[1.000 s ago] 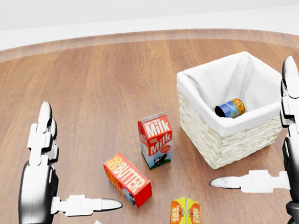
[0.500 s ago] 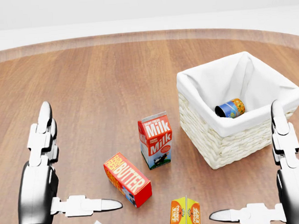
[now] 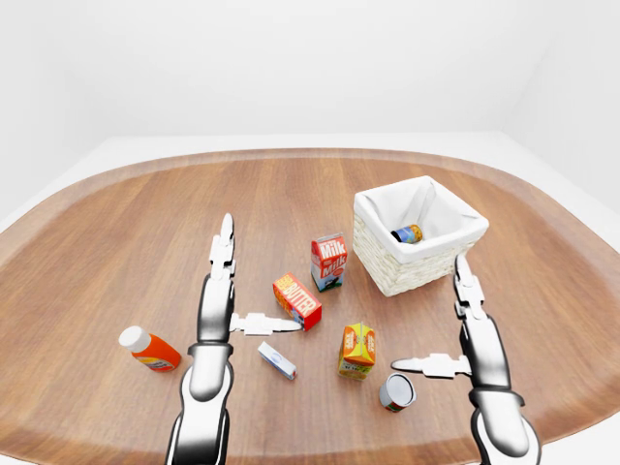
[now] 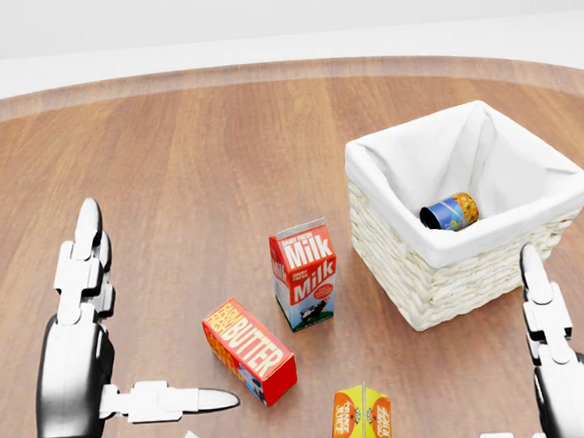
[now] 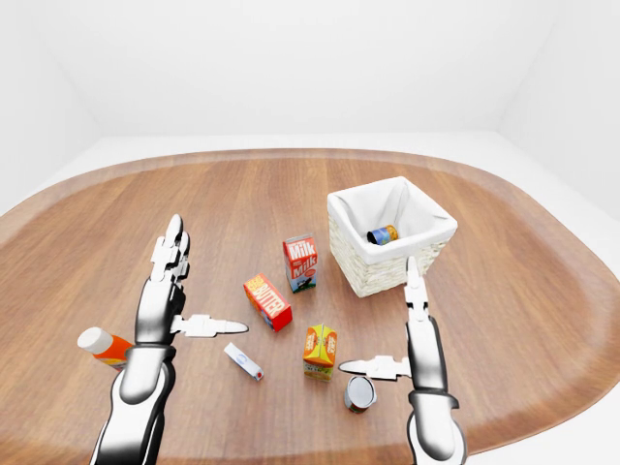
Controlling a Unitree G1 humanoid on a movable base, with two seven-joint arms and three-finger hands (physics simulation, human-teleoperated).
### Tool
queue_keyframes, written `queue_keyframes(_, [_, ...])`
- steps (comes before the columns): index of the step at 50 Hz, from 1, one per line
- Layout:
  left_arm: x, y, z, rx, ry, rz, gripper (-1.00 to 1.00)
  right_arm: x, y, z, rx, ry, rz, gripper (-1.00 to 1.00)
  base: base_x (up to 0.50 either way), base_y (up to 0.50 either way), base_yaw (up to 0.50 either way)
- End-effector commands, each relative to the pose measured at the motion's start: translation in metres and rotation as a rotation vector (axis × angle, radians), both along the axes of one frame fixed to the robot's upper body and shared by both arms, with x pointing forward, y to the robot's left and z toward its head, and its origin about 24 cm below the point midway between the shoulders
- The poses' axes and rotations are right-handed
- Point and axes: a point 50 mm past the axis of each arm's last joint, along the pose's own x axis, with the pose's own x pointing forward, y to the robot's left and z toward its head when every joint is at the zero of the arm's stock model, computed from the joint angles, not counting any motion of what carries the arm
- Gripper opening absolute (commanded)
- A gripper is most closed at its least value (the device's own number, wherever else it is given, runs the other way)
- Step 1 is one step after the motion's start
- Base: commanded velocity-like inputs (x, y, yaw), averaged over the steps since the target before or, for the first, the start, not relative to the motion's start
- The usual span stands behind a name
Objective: Pick up the alphabet soup and the tomato sauce, and put them in the basket.
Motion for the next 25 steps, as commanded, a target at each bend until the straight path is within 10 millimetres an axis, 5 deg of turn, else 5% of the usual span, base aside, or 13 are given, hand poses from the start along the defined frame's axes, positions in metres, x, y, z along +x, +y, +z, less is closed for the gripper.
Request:
queue_keyframes(1, [-0.002, 0.001, 0.003, 0.004, -0.014, 0.013, 1.00, -0.008, 0.002, -0.006, 0.017, 0.038, 0.007, 1.00, 0.00, 0.00, 0.00])
queue_keyframes(25, [-0.002, 0.001, 0.004, 0.004, -0.019, 0.011, 1.00, -0.024, 0.004, -0.029, 0.038, 0.161, -0.003, 1.00, 0.00, 0.00, 0.00])
